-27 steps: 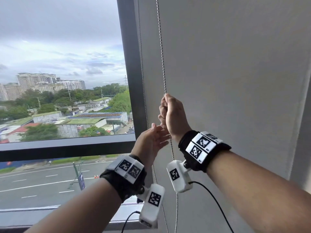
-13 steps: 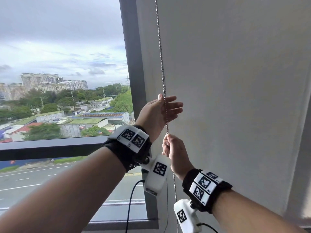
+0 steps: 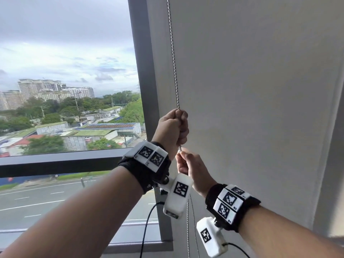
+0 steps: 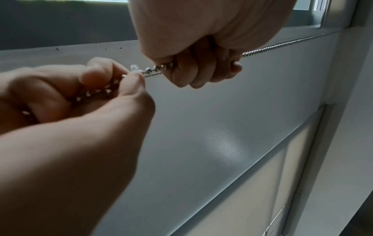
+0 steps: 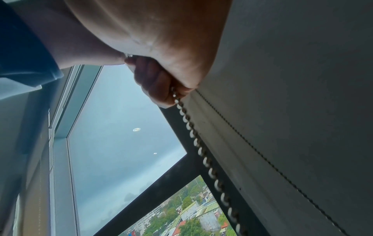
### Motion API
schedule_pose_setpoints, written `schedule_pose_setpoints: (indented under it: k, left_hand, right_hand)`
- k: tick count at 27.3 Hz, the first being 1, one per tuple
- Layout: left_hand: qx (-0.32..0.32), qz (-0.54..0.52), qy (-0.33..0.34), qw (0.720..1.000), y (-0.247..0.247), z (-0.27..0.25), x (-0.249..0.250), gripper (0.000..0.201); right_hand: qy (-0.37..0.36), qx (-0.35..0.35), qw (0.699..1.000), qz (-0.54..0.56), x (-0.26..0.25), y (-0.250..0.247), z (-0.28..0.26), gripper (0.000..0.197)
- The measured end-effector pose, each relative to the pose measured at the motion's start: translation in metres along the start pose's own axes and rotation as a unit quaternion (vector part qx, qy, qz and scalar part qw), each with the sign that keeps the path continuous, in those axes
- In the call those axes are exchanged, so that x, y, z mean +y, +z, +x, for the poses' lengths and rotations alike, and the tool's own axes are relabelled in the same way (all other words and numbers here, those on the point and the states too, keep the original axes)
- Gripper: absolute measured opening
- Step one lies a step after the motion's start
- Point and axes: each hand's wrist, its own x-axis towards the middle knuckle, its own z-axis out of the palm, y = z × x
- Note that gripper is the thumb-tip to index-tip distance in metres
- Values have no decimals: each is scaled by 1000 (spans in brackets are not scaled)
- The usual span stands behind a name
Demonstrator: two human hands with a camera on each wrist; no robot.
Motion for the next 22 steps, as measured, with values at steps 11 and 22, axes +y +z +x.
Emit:
schedule_pose_setpoints:
  k: [11,22]
  left_hand:
    - [16,-1,-35,999,-9,-20,-34,41]
    - [46,65,-88,993,-23,-48,-91,46]
  right_hand:
    - [-73,12,995,-67,-80,-24,57,36]
    - [-15,16,998,53,-109,12,71,40]
